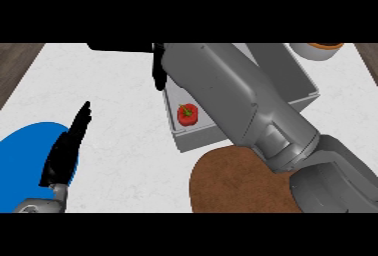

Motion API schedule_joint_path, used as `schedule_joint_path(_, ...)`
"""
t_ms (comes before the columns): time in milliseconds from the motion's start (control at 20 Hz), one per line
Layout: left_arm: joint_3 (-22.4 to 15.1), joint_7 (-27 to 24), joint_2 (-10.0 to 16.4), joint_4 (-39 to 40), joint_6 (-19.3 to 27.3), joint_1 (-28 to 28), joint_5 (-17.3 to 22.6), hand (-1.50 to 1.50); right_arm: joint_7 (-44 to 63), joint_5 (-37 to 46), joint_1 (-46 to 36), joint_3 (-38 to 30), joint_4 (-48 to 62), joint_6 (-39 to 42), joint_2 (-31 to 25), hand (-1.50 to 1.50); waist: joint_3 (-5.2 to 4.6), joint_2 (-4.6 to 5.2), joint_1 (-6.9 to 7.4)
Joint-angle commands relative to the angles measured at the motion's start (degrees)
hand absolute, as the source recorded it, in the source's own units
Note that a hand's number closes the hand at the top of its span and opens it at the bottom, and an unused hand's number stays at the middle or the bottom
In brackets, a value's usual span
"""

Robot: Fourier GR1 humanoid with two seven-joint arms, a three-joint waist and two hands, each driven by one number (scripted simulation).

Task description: Pick the bell pepper from the cutting board and place it in the cardboard box

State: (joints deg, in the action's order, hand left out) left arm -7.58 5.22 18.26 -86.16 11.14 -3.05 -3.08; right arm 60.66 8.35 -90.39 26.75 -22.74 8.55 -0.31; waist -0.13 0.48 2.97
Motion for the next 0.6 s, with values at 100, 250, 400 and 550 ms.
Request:
schedule_joint_path(100,1.22,-0.56,1.67,-2.8,-2.73,2.6,1.16,0.0,6.01,-2.62,1.31,3.5,-2.81,-2.84,0.29,-1.5,0.02,-0.14,0.56)
schedule_joint_path(250,1.19,-0.95,0.07,0.37,-1.65,-0.01,-0.14,0.0,2.68,-1.71,2.89,4.23,-1.21,-3.38,0.29,-1.5,0.03,-0.05,-0.49)
schedule_joint_path(400,0.39,0.04,-1.65,0.91,-0.28,-1.24,-1.32,0.0,2.87,-3.34,-0.3,3.74,1.88,-1.98,0.29,-1.5,0.0,0.31,0.26)
schedule_joint_path(550,1.7,-0.69,-1.32,1.65,-0.66,-1.21,-1.06,0.0,3.96,-3.86,2.92,6.21,-1.2,-3.54,0.29,-1.5,0.02,0.04,-0.39)
